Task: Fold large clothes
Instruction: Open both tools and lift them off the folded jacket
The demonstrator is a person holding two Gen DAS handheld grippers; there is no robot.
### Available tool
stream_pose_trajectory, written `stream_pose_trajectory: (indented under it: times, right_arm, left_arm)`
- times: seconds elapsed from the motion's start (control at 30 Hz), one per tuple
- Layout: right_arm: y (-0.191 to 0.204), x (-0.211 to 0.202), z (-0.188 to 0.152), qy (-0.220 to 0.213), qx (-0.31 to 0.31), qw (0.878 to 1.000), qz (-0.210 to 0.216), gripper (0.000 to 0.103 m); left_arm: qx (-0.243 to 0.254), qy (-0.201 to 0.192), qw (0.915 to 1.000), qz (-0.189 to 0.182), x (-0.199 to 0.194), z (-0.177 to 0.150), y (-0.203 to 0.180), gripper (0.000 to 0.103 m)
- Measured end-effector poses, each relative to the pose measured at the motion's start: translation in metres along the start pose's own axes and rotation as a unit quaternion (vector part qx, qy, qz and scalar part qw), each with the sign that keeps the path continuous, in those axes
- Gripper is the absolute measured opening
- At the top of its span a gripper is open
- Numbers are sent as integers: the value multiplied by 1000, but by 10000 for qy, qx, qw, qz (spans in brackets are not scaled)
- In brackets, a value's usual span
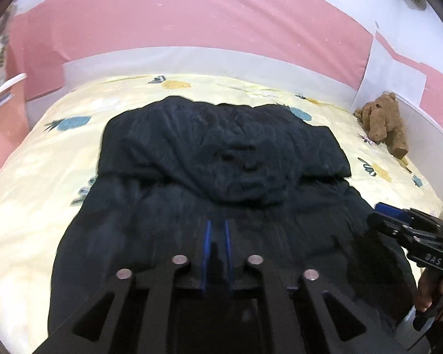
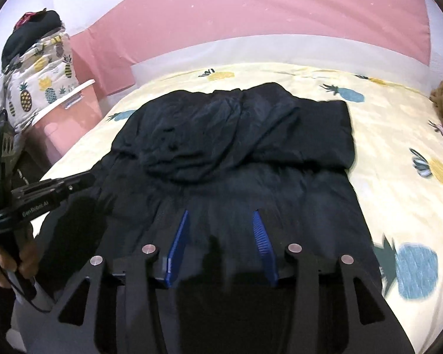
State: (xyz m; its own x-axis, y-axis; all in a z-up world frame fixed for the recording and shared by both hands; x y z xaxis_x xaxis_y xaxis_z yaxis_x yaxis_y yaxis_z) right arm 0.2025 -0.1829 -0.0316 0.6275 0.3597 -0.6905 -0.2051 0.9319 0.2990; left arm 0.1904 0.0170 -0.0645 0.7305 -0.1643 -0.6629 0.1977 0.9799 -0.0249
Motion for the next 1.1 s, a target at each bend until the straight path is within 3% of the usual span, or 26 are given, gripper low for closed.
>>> stream_pose_trajectory:
  times: [0.23, 0.43, 0.6, 0.7, 0.77, 1.1]
  right_arm:
    - [-12, -39, -43, -3, 106, 9998, -139, 46]
    - [-23, -55, -67, 35, 148, 9996, -247, 47]
    - [-36, -61, -75, 13, 316, 9992, -245, 61]
    - [-51, -63, -76, -14, 496, 9981, -355, 61]
    - [-61, -64, -77, -24, 610, 9973, -418, 61]
    - [-125, -71, -75, -122, 1176, 9887, -918, 68]
  left_arm:
    - [-14, 29, 10000, 84, -47, -46, -15, 14]
    - [12, -3, 9999, 146, -70, -65, -16, 14]
    - [71, 8, 9997, 216, -79, -74, -11, 19]
    - [-3, -13, 9996, 284, -81, -78, -1, 38]
    - [-62, -46, 9992, 398, -84, -82, 11, 42]
    - [-400, 67, 9932, 1095, -79, -98, 81, 43]
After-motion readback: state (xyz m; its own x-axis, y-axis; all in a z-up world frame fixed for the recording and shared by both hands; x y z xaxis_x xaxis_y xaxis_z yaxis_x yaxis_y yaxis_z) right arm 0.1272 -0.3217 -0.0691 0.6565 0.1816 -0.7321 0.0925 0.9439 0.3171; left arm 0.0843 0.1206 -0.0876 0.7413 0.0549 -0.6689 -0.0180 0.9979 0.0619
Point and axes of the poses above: each gripper's, at about its wrist camera, not at the fingertips, and x roughly the way its jaws point, y to its left, z to its top, the point moved 8 cm from there along x, roughly the way its jaws point, and after that the axes turned 10 degrees about x, right-handed, at the moved point
